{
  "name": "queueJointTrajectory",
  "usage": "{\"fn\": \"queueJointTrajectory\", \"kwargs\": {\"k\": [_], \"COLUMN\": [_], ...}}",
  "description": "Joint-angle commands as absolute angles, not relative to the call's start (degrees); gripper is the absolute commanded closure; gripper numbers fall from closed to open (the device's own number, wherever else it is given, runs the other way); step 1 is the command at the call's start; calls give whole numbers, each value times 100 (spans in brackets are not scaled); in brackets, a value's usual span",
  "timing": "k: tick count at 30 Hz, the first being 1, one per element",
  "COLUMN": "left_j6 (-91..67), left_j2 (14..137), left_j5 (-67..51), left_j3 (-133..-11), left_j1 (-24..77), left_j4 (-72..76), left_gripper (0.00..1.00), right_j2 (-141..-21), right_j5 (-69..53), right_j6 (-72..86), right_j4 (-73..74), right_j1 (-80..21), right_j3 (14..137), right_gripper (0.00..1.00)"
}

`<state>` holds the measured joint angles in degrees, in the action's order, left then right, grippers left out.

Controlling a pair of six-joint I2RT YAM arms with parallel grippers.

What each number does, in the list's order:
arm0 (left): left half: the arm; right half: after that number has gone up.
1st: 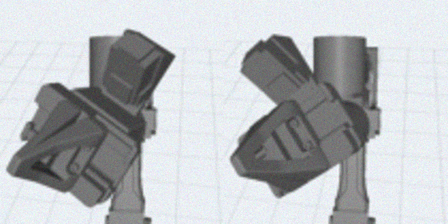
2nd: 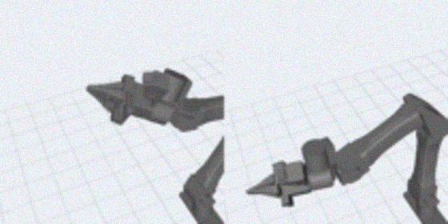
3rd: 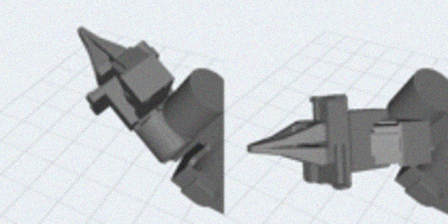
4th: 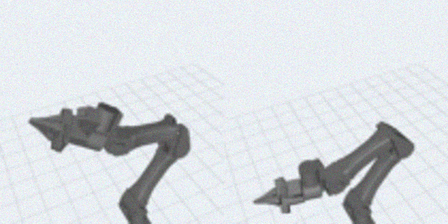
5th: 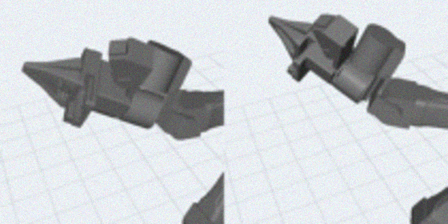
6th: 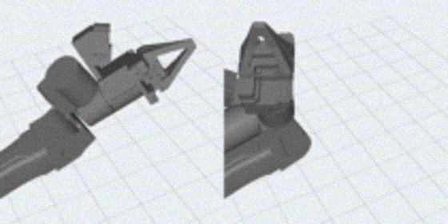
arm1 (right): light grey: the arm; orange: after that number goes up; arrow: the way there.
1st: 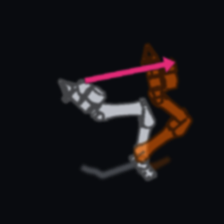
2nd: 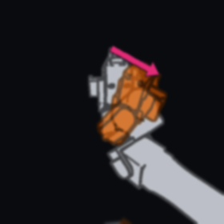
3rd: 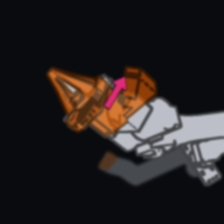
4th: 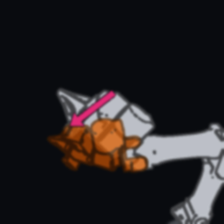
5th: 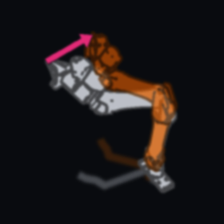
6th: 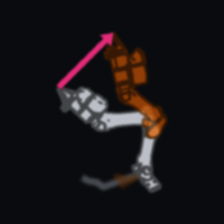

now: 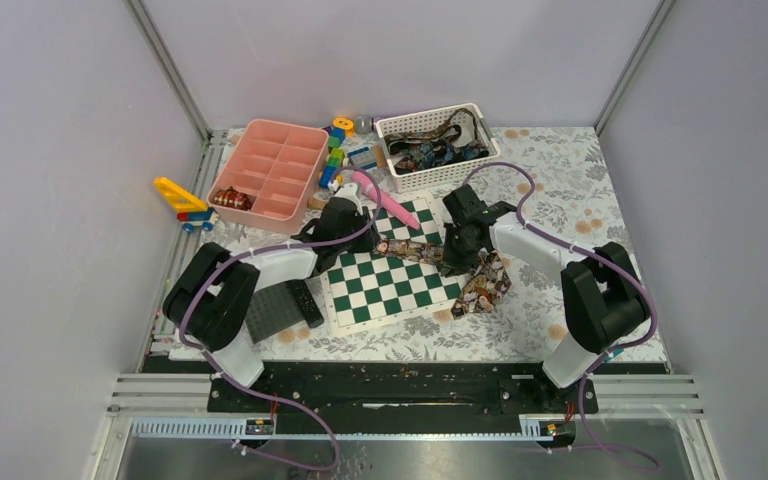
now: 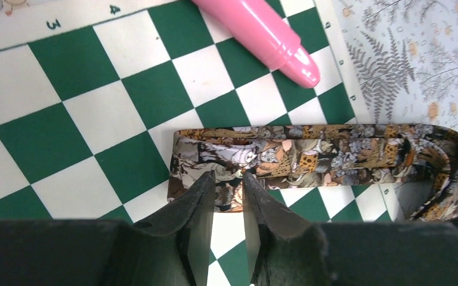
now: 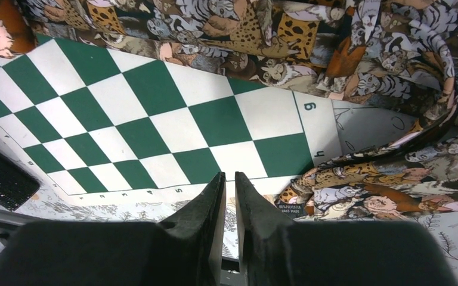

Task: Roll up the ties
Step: Roll the tie at the center of the board.

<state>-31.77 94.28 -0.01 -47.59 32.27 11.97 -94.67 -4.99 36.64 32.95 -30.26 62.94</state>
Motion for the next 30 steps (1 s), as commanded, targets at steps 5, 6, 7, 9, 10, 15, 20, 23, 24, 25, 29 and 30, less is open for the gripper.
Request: {"fn": "queueJointTrajectory", "kwargs": {"k": [5, 6, 7, 9, 10, 15, 20, 23, 24, 25, 29, 30], "left_j6": [-3132, -3137, -3132, -3129, -3133, -3130, -3128, -3116, -3114, -3112, -3111, -3111], "left_j2": [9706, 9722, 9737, 9764, 9785, 9865, 9882, 9892, 9900, 9907, 9938, 9930], "left_j5": [27, 29, 28, 27, 26, 27, 25, 26, 31, 29, 29, 30], "left_j3": [-4948, -4941, -4940, -4939, -4944, -4963, -4976, -4982, -4983, -4983, -4992, -4994], "left_j1": [3284, 3285, 3287, 3291, 3295, 3288, 3295, 3296, 3296, 3294, 3294, 3291], "left_j4": [1367, 1371, 1375, 1380, 1384, 1388, 1393, 1390, 1390, 1390, 1380, 1380], "left_gripper": [76, 76, 76, 76, 76, 76, 76, 76, 76, 76, 76, 76], "right_j2": [-9694, -9700, -9716, -9739, -9771, -9952, -10120, -10246, -10271, -10295, -10455, -10517], "right_j5": [315, 384, 429, 519, 572, 1099, 1889, 2400, 2551, 2704, 3313, 3484], "right_j6": [3550, 3561, 3578, 3636, 3665, 3778, 3875, 3981, 4003, 4009, 3999, 4003], "right_j4": [3981, 3996, 3999, 4005, 4015, 4416, 4988, 5373, 5491, 5606, 5968, 6078], "right_j1": [-3032, -3032, -3032, -3032, -3032, -3032, -3032, -3028, -3032, -3032, -3023, -3019], "right_j3": [6447, 6416, 6390, 6345, 6338, 6522, 6798, 6993, 7061, 7148, 7451, 7545], "right_gripper": [82, 82, 82, 82, 82, 82, 82, 83, 83, 83, 83, 83]}}
